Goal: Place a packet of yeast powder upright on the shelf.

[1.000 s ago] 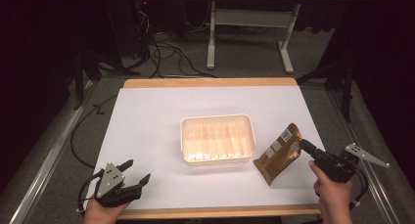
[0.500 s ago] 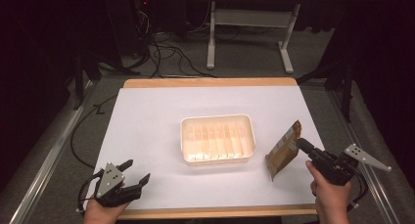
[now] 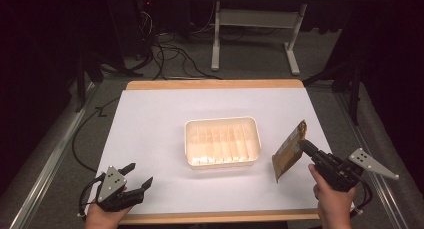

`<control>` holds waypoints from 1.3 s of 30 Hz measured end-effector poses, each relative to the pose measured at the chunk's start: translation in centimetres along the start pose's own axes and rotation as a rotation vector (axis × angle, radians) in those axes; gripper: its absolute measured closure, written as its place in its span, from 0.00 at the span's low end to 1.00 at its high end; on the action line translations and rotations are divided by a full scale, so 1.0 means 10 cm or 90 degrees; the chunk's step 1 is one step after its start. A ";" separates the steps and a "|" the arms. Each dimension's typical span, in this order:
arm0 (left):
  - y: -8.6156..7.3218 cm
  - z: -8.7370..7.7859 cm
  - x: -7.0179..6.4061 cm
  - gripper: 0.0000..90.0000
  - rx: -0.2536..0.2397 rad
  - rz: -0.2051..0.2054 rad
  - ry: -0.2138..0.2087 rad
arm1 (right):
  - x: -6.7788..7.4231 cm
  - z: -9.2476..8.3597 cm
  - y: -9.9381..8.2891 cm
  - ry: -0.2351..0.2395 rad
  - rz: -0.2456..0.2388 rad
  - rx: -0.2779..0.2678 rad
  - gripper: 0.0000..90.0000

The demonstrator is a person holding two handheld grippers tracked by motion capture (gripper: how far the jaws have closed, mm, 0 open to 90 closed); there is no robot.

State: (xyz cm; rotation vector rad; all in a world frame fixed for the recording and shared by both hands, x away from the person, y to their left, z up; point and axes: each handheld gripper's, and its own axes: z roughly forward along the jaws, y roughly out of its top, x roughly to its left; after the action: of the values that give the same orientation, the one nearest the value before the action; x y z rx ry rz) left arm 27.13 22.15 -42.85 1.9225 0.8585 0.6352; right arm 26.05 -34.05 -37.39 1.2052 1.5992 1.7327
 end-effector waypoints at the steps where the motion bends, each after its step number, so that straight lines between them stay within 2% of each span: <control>1: 0.00 0.00 0.00 0.32 -0.001 -0.002 0.000 | 0.01 0.01 0.01 0.002 -0.002 -0.001 1.00; 7: 0.01 -0.01 0.00 0.32 -0.007 -0.002 0.001 | 0.09 0.06 0.09 0.009 -0.013 -0.008 1.00; 16: 0.01 -0.02 0.00 0.32 -0.011 -0.003 0.001 | 0.19 0.14 0.22 0.017 -0.012 -0.025 1.00; 26: 0.01 -0.02 0.00 0.32 -0.011 -0.003 0.001 | 0.40 0.21 0.52 0.041 -0.039 -0.046 1.00; 39: 0.02 -0.04 0.02 0.32 -0.017 -0.006 0.002 | 0.64 0.47 0.60 0.073 -0.049 -0.042 1.00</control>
State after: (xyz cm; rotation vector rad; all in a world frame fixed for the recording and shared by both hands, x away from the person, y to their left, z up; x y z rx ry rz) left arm 27.01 22.43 -42.51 1.8933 0.8568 0.6418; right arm 28.08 -27.45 -30.24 1.0165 1.6182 1.8203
